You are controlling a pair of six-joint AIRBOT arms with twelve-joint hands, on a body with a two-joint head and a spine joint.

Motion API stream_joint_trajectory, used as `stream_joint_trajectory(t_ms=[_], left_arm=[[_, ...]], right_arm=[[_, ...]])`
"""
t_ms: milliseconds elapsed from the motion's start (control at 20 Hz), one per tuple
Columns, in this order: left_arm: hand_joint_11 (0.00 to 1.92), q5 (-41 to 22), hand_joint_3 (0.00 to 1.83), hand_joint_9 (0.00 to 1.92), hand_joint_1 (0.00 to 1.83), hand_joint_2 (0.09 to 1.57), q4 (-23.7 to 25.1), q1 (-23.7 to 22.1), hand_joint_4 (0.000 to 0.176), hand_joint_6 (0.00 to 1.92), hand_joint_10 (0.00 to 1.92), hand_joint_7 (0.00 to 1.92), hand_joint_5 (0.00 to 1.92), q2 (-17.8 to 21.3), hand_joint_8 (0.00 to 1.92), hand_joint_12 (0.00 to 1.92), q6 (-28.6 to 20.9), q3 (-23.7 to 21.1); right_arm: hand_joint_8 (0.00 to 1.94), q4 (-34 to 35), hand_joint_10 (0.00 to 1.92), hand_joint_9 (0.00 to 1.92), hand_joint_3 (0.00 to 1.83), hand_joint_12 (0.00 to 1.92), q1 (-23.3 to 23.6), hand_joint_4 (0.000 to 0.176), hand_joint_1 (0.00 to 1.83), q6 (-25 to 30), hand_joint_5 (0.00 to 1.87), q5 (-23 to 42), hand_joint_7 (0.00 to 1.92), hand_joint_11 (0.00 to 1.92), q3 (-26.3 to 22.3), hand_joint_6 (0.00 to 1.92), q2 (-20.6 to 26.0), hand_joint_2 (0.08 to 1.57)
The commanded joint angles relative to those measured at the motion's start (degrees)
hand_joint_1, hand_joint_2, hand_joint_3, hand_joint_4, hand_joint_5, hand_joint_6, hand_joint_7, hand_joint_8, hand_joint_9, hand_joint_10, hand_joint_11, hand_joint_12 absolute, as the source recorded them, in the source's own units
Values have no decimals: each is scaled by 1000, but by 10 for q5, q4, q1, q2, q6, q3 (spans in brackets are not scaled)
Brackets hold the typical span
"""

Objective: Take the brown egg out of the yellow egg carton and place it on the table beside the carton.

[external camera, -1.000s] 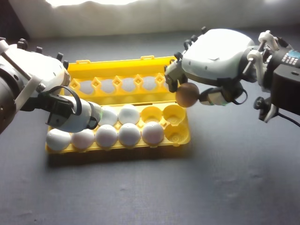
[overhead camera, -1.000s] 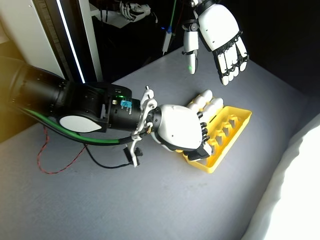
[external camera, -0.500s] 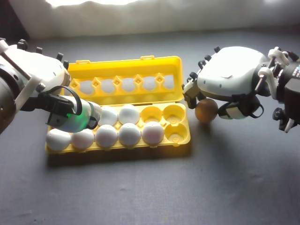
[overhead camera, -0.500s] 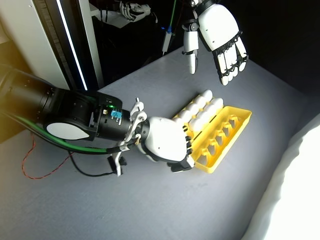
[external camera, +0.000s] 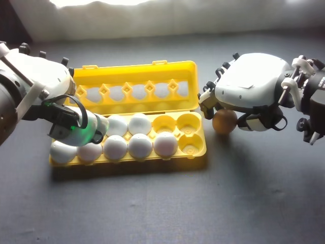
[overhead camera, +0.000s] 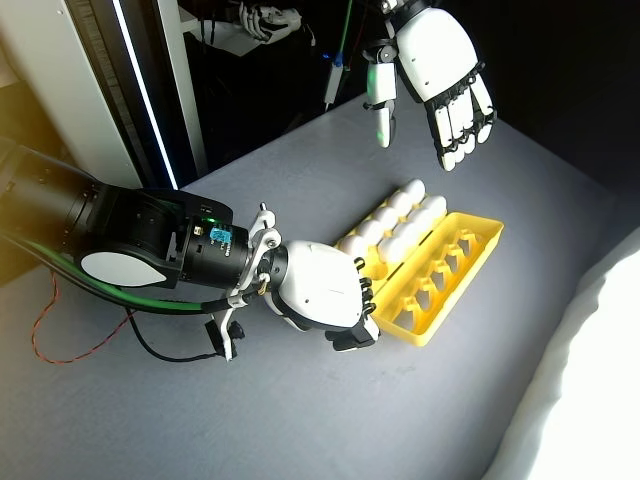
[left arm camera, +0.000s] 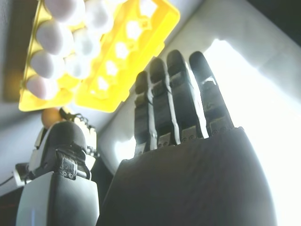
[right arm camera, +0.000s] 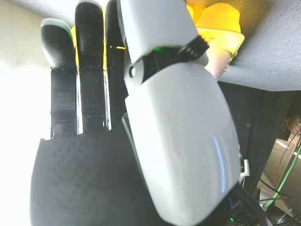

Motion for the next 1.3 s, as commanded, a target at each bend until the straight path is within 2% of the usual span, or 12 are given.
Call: stream_joint_trajectory(t_ms=[0, 100, 150, 350, 650, 700, 750, 800, 900, 950, 1000, 1250], left_arm=[[0, -4, 3, 382, 82, 1277, 49, -8, 0, 0, 3, 421, 376, 7, 1, 702, -2, 0], [0, -4, 8, 337, 2, 1298, 48, -8, 0, 4, 4, 373, 323, 7, 4, 610, -3, 0], [0, -4, 1, 365, 93, 1284, 48, -8, 0, 5, 6, 400, 354, 7, 5, 667, -3, -1], [0, -4, 2, 378, 79, 1291, 49, -8, 0, 2, 3, 407, 355, 7, 2, 697, -3, -1], [0, -3, 3, 349, 38, 1306, 49, -8, 0, 0, 2, 382, 327, 7, 2, 635, -3, -1], [0, -3, 0, 394, 155, 1280, 49, -8, 0, 2, 5, 430, 374, 7, 3, 715, -3, -1], [0, -3, 7, 361, 38, 1304, 49, -8, 0, 2, 4, 402, 346, 7, 2, 662, -3, -1], [0, -3, 6, 324, 48, 1308, 49, -8, 0, 1, 2, 372, 318, 7, 0, 581, -3, -1], [0, -3, 0, 382, 126, 1284, 48, -8, 0, 3, 8, 420, 366, 7, 3, 699, -3, -1], [0, -3, 10, 370, 40, 1311, 48, -8, 0, 6, 4, 399, 342, 7, 5, 703, -3, -1], [0, -3, 0, 378, 114, 1292, 48, -8, 0, 9, 6, 406, 350, 7, 8, 705, -3, -1], [0, -2, 0, 379, 148, 1279, 48, -8, 0, 3, 2, 416, 369, 7, 3, 684, -2, -1]], right_arm=[[439, -1, 635, 635, 0, 1340, -1, 0, 1239, -3, 637, 53, 726, 275, 1, 426, 3, 1085], [139, -1, 454, 572, 0, 1356, -1, 0, 1175, -4, 620, 56, 704, 138, 2, 178, 3, 1053], [66, -1, 383, 527, 0, 1371, -1, 0, 1171, -4, 603, 57, 669, 74, 3, 111, 2, 1055], [0, -1, 221, 500, 7, 1389, -2, 0, 1140, -5, 566, 58, 610, 7, 3, 9, 1, 1072], [9, -1, 291, 483, 0, 1428, -3, 0, 1141, -7, 581, 59, 631, 0, 3, 10, 0, 1037], [7, -1, 296, 481, 0, 1433, -3, 0, 1149, -7, 570, 59, 629, 0, 3, 6, 0, 1033], [2, -4, 361, 440, 0, 1441, -2, 0, 1158, -7, 565, 59, 617, 0, 3, 3, 1, 1040], [8, -5, 451, 433, 0, 1483, -2, 0, 1153, -7, 590, 58, 639, 5, 3, 12, 1, 1021], [10, -6, 479, 426, 0, 1487, 2, 0, 1162, -7, 592, 50, 648, 0, 3, 12, 3, 1027], [4, -6, 478, 408, 6, 1461, 4, 0, 1157, -7, 579, 45, 633, 0, 3, 6, 4, 1044], [0, -6, 479, 391, 12, 1442, 6, 0, 1149, -7, 563, 41, 617, 0, 3, 2, 6, 1059], [8, -33, 488, 404, 8, 1454, 27, 0, 1162, -7, 578, 34, 639, 0, -31, 7, 54, 1060]])
